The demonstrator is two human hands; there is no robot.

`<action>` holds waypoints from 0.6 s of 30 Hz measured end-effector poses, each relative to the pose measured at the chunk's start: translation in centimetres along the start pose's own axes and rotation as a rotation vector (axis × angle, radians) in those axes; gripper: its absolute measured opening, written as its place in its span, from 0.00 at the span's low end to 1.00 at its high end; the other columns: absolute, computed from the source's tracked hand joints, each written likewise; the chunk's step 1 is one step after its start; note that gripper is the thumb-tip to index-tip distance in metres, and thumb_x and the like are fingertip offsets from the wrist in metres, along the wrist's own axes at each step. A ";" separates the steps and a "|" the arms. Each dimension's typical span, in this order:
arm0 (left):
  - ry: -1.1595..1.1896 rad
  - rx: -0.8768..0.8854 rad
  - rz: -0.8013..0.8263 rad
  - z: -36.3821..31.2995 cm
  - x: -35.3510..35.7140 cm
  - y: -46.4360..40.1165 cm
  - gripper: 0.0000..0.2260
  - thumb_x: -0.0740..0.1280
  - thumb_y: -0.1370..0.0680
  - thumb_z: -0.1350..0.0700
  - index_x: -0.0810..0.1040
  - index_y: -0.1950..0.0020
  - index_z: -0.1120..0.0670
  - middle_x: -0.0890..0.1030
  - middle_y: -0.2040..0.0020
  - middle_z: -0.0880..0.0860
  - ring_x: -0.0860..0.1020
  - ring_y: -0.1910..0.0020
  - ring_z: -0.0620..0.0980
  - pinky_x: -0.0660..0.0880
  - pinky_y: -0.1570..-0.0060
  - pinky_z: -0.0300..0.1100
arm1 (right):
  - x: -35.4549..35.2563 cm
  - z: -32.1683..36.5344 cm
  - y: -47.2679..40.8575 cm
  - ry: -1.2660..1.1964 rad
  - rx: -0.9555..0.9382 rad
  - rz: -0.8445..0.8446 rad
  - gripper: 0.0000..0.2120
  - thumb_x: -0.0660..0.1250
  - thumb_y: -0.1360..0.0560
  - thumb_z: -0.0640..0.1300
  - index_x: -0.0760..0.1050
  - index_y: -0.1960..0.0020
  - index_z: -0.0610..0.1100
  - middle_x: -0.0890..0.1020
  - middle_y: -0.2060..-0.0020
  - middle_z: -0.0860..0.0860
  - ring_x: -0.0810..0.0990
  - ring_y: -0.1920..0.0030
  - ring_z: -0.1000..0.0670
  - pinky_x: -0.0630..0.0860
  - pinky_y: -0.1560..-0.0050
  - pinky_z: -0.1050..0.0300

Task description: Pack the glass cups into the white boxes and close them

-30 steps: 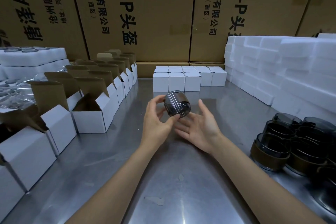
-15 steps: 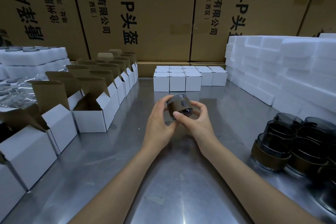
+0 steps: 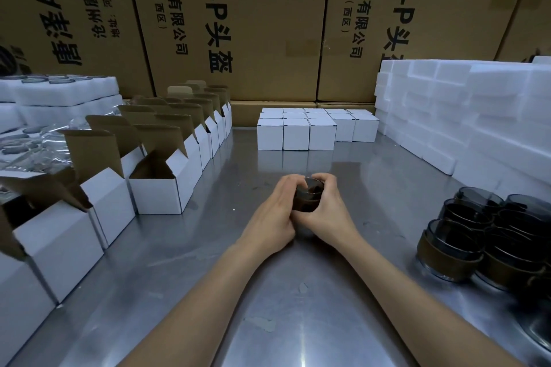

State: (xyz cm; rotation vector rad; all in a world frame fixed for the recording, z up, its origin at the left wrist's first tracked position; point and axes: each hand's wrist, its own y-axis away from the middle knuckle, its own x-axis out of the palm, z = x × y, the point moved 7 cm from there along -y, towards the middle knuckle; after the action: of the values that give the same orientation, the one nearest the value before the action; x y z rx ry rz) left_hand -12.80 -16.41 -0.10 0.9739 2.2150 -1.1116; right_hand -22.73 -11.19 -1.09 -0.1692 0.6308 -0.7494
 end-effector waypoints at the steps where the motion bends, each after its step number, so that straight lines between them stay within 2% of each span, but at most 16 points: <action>1: 0.003 -0.021 0.010 0.2 0.0 0.0 0.27 0.56 0.35 0.70 0.65 0.39 0.51 0.70 0.37 0.48 0.73 0.44 0.55 0.74 0.48 0.54 | 0.0 0.0 0.0 0.034 0.004 0.012 0.34 0.77 0.36 0.47 0.59 0.40 0.51 0.72 0.44 0.51 0.76 0.48 0.51 0.74 0.50 0.55; 3: 0.003 -0.058 0.016 0.4 0.0 0.0 0.26 0.55 0.33 0.71 0.66 0.39 0.50 0.71 0.40 0.48 0.73 0.47 0.54 0.74 0.47 0.53 | 0.1 0.0 0.1 0.095 0.002 0.030 0.34 0.77 0.37 0.48 0.60 0.40 0.50 0.72 0.44 0.51 0.76 0.49 0.50 0.75 0.51 0.53; 5: -0.005 -0.068 0.005 0.3 -0.1 0.1 0.27 0.56 0.32 0.71 0.66 0.37 0.50 0.71 0.38 0.48 0.73 0.45 0.53 0.73 0.46 0.52 | 0.0 0.0 0.1 0.112 -0.002 0.039 0.35 0.78 0.37 0.49 0.60 0.39 0.49 0.72 0.45 0.52 0.76 0.49 0.50 0.75 0.51 0.53; 7: -0.040 -0.051 -0.083 -0.1 -1.2 0.1 0.29 0.57 0.32 0.72 0.68 0.34 0.51 0.71 0.36 0.49 0.73 0.41 0.53 0.72 0.42 0.51 | 0.0 0.0 0.1 0.069 0.006 0.050 0.34 0.78 0.37 0.50 0.60 0.40 0.50 0.72 0.46 0.53 0.76 0.48 0.50 0.75 0.49 0.54; 10: -0.259 -0.064 -0.504 -0.1 -5.9 0.7 0.26 0.63 0.33 0.70 0.71 0.35 0.57 0.73 0.36 0.55 0.71 0.38 0.57 0.67 0.35 0.57 | -0.2 -0.1 0.1 -0.038 0.059 0.024 0.32 0.75 0.33 0.56 0.60 0.38 0.50 0.72 0.44 0.53 0.75 0.45 0.50 0.71 0.46 0.56; 12: -0.373 -0.205 -0.769 1.3 -9.2 2.0 0.25 0.67 0.31 0.66 0.69 0.34 0.59 0.71 0.35 0.58 0.68 0.35 0.59 0.63 0.32 0.59 | -0.5 -0.3 0.0 -0.138 0.093 -0.012 0.27 0.70 0.28 0.56 0.61 0.37 0.49 0.73 0.44 0.51 0.75 0.43 0.50 0.70 0.45 0.56; 13: -0.403 -0.301 -0.843 2.5 -10.4 2.8 0.26 0.68 0.30 0.63 0.67 0.33 0.60 0.69 0.34 0.60 0.66 0.33 0.60 0.60 0.31 0.59 | -0.7 -0.4 0.0 -0.188 0.106 -0.030 0.25 0.68 0.27 0.56 0.62 0.36 0.48 0.74 0.44 0.51 0.75 0.43 0.49 0.69 0.45 0.56; 15: -0.427 -0.507 -0.867 5.3 -12.0 4.2 0.29 0.70 0.29 0.59 0.64 0.30 0.61 0.66 0.31 0.62 0.62 0.30 0.62 0.55 0.30 0.61 | -0.9 -0.5 0.0 -0.248 0.127 -0.058 0.21 0.65 0.24 0.55 0.63 0.37 0.48 0.75 0.45 0.51 0.75 0.43 0.50 0.66 0.48 0.58; 18: -0.469 -0.738 -0.724 8.4 -12.3 5.3 0.31 0.70 0.25 0.52 0.61 0.28 0.61 0.62 0.28 0.64 0.55 0.26 0.63 0.45 0.28 0.62 | -0.9 -0.8 -0.1 -0.269 0.145 -0.063 0.17 0.62 0.23 0.56 0.63 0.39 0.50 0.75 0.44 0.51 0.73 0.44 0.51 0.63 0.48 0.59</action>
State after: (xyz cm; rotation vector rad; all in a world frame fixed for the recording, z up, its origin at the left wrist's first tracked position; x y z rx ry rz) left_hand -0.09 -25.77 0.89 -0.3869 2.2955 -0.5646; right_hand -23.79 -10.63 -1.27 -0.1539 0.3158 -0.8134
